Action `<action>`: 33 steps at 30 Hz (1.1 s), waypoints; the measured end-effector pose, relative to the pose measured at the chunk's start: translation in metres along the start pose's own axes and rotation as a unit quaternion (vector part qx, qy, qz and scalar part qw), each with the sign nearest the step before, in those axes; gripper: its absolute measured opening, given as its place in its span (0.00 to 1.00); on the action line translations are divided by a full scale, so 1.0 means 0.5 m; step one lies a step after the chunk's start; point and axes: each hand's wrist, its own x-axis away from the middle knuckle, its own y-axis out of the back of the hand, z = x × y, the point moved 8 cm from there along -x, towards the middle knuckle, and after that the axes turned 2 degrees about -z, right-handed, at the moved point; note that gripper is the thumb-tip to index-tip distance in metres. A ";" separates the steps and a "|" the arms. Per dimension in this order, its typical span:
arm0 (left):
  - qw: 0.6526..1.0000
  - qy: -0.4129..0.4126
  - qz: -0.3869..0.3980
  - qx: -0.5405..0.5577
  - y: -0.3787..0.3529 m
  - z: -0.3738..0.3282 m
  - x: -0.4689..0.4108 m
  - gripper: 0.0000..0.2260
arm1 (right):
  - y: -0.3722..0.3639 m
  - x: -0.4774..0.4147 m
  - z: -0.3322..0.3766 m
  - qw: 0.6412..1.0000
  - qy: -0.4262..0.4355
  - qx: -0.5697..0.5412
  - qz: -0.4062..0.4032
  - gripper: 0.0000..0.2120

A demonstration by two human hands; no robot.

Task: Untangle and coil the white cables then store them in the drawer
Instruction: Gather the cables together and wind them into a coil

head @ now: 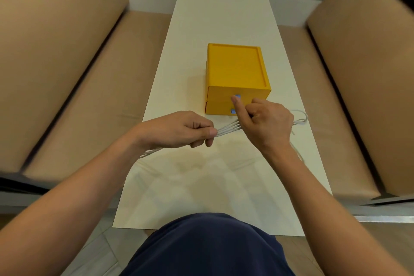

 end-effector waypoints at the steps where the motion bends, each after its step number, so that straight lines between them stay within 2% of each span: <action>1: 1.000 0.003 -0.014 -0.017 0.002 0.004 -0.003 0.16 | 0.003 0.000 0.010 0.999 0.035 0.007 -0.026 0.30; 5: 0.995 0.021 -0.054 -0.086 0.010 0.026 -0.012 0.17 | 0.022 0.011 0.039 0.984 0.141 -0.018 -0.105 0.27; 9: 0.999 -0.028 -0.038 0.025 0.007 -0.013 0.003 0.16 | 0.018 0.006 0.001 0.991 0.090 -0.020 -0.093 0.27; 13: 0.991 -0.112 -0.044 0.057 0.009 -0.070 0.020 0.15 | 0.012 -0.004 -0.003 0.991 0.059 -0.039 -0.111 0.27; 16: 0.993 -0.100 -0.048 0.034 0.022 -0.050 0.023 0.15 | 0.052 -0.021 0.023 0.985 0.077 -0.042 -0.147 0.26; 19: 0.996 -0.062 -0.067 -0.021 0.039 -0.012 0.022 0.15 | 0.097 -0.013 0.076 0.969 0.166 -0.068 -0.173 0.23; 20: 0.996 -0.058 -0.068 -0.024 0.041 -0.008 0.022 0.15 | 0.095 -0.012 0.078 0.969 0.170 -0.068 -0.166 0.23; 24: 0.993 -0.086 -0.075 -0.016 0.038 -0.036 0.019 0.15 | 0.025 -0.016 0.015 0.992 0.056 -0.053 -0.098 0.26; 27: 0.993 -0.078 -0.084 0.009 0.050 -0.033 0.020 0.15 | 0.018 -0.010 0.005 0.993 0.055 -0.100 -0.037 0.29; 29: 0.994 -0.062 -0.084 0.019 0.064 -0.023 0.024 0.15 | 0.025 -0.004 0.022 0.981 0.090 -0.161 0.060 0.29; 33: 0.995 -0.056 -0.081 -0.007 0.087 -0.020 0.028 0.15 | 0.013 0.014 0.027 0.930 0.115 -0.237 0.257 0.20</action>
